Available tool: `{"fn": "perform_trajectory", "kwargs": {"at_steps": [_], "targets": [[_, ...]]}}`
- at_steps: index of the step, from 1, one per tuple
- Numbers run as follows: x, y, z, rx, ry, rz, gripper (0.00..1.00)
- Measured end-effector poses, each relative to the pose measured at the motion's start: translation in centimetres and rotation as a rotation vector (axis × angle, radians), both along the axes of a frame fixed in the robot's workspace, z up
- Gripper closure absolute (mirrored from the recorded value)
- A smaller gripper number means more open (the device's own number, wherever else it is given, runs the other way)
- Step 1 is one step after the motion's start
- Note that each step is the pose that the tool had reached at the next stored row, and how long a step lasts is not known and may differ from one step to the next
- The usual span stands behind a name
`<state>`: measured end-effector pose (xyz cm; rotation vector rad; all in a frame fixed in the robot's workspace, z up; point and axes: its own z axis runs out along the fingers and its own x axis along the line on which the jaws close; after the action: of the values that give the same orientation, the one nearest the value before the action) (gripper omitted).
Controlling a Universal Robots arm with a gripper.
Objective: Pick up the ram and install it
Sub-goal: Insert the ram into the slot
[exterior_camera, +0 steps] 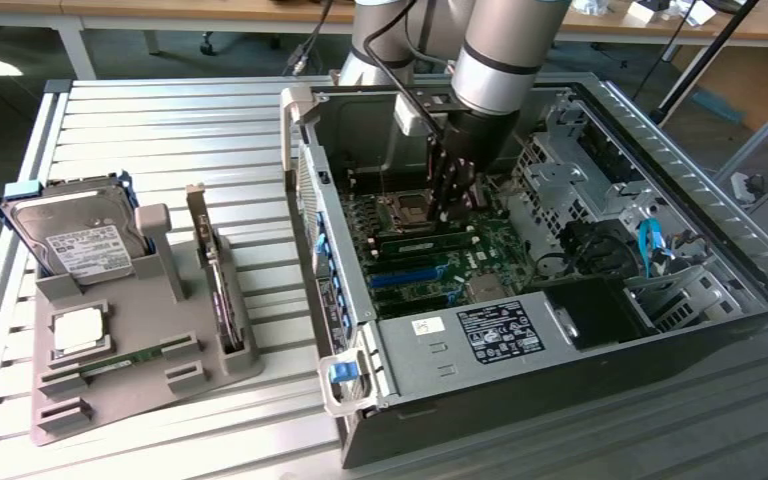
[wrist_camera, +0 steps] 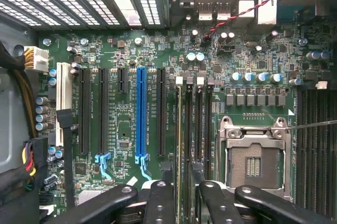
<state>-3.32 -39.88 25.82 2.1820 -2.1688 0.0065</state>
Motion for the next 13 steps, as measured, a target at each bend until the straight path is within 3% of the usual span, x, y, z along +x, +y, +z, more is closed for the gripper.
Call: {"fn": "perform_trajectory", "kwargs": {"at_steps": [2,4,11,12,13], "targets": [[0.0,0.3,0.05,-0.001,0.0,0.0,0.75],[0.0,0.44,0.11,-0.0014,0.0,0.0,0.89],[0.0,0.51,0.19,-0.002,-0.0002,0.0,0.89],[-0.02,0.51,0.19,-0.0022,-0.0046,0.0,0.89],[-0.06,0.51,0.19,-0.0025,-0.0213,0.0,0.89]]}}
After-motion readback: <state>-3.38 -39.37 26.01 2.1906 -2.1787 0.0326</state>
